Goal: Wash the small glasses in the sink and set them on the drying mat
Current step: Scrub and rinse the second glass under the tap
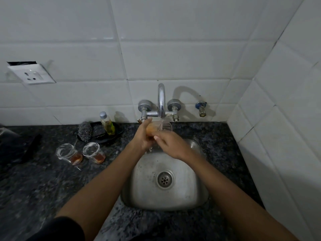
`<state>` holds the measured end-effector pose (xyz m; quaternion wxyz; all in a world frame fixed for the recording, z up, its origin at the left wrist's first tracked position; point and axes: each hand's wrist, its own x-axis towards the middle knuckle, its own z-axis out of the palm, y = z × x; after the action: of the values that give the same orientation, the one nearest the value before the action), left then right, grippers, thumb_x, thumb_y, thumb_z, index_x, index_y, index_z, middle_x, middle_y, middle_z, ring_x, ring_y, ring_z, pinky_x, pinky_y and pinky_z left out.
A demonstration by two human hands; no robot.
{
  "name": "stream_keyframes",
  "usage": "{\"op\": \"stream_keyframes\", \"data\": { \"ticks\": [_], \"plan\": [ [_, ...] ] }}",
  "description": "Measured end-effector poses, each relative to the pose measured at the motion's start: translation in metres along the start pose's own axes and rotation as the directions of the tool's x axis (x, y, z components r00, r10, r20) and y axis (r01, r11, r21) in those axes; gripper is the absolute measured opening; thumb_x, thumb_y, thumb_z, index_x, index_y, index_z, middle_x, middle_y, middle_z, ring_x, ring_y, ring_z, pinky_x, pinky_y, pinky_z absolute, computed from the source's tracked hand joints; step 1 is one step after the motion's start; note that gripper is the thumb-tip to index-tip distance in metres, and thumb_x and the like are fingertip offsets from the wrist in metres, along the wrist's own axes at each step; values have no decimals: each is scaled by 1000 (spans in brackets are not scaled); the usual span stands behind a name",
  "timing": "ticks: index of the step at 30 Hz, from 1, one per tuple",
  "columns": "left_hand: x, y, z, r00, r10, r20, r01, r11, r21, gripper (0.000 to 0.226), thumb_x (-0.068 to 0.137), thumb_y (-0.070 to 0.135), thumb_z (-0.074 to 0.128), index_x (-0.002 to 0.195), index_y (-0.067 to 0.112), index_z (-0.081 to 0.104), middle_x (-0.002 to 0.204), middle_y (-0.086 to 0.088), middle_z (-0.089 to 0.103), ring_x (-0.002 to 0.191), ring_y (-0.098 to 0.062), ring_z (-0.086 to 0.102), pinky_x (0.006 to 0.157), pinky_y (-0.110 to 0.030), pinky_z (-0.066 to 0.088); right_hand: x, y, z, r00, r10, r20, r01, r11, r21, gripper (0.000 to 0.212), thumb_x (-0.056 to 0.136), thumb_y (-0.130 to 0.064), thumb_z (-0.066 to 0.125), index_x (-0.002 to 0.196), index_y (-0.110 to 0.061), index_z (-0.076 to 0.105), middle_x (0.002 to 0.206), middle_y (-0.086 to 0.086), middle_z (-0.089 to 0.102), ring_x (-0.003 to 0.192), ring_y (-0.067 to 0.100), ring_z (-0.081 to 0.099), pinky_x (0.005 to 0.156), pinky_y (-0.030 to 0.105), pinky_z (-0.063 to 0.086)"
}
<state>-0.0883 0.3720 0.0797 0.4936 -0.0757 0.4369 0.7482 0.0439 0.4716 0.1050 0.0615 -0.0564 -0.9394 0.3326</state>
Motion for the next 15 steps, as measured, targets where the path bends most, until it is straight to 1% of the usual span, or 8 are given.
{"op": "stream_keyframes", "data": {
  "ticks": [3,4,6,8,10,11,13,15],
  "plan": [
    [1,-5,0,998,51,20,-51,998,-23,44,97,36,59,121,-1,65,111,-19,70,107,-32,68,114,-47,45,8,-13,6,976,215,17,-209,927,312,43,108,-50,41,120,-17,65,102,5,69,84,22,70,65,43,61],
    [0,-6,2,999,41,15,-40,999,-31,45,93,35,61,125,2,61,111,-18,68,107,-32,67,114,-46,45,8,-18,3,983,183,-4,-177,955,239,39,110,-45,39,120,-18,65,100,4,68,81,21,69,63,42,60],
    [-1,-3,4,999,10,31,-9,1000,-18,50,95,39,55,127,1,59,109,-17,68,103,-33,66,111,-46,47,5,-14,1,999,20,-27,-22,994,-104,32,110,-39,38,112,-18,62,98,4,67,81,21,66,69,46,58],
    [-4,-2,6,999,-24,45,24,1000,9,59,102,50,50,116,-5,68,101,-20,73,94,-34,71,102,-47,51,0,-4,1,996,-79,41,87,953,-290,26,109,-33,42,126,-20,55,113,6,66,94,22,66,75,46,59],
    [-4,-3,9,1000,-12,18,12,1000,12,57,103,51,53,108,-3,70,94,-20,75,86,-32,74,93,-46,55,-5,-1,7,998,-66,25,69,985,-160,29,107,-31,46,133,-20,55,121,6,66,103,22,66,82,47,59],
    [-4,-5,8,1000,13,2,-13,1000,6,52,103,48,56,106,-2,70,93,-19,74,85,-31,74,90,-45,56,-6,-4,9,1000,6,12,-6,1000,-4,30,106,-34,47,129,-20,59,117,5,68,100,20,67,83,48,60],
    [-5,-9,7,999,43,10,-43,999,-4,48,104,43,55,105,-3,70,97,-20,72,89,-32,74,91,-45,57,-1,-14,10,978,209,17,-204,927,314,33,109,-37,45,132,-20,62,110,8,69,93,20,69,76,46,62],
    [-5,-11,6,999,24,32,-22,999,-50,51,103,40,52,111,-8,67,103,-25,71,96,-35,72,96,-47,55,2,-23,6,962,273,23,-261,887,380,34,112,-37,41,133,-19,62,111,9,68,92,21,69,69,45,63]
  ]
}}
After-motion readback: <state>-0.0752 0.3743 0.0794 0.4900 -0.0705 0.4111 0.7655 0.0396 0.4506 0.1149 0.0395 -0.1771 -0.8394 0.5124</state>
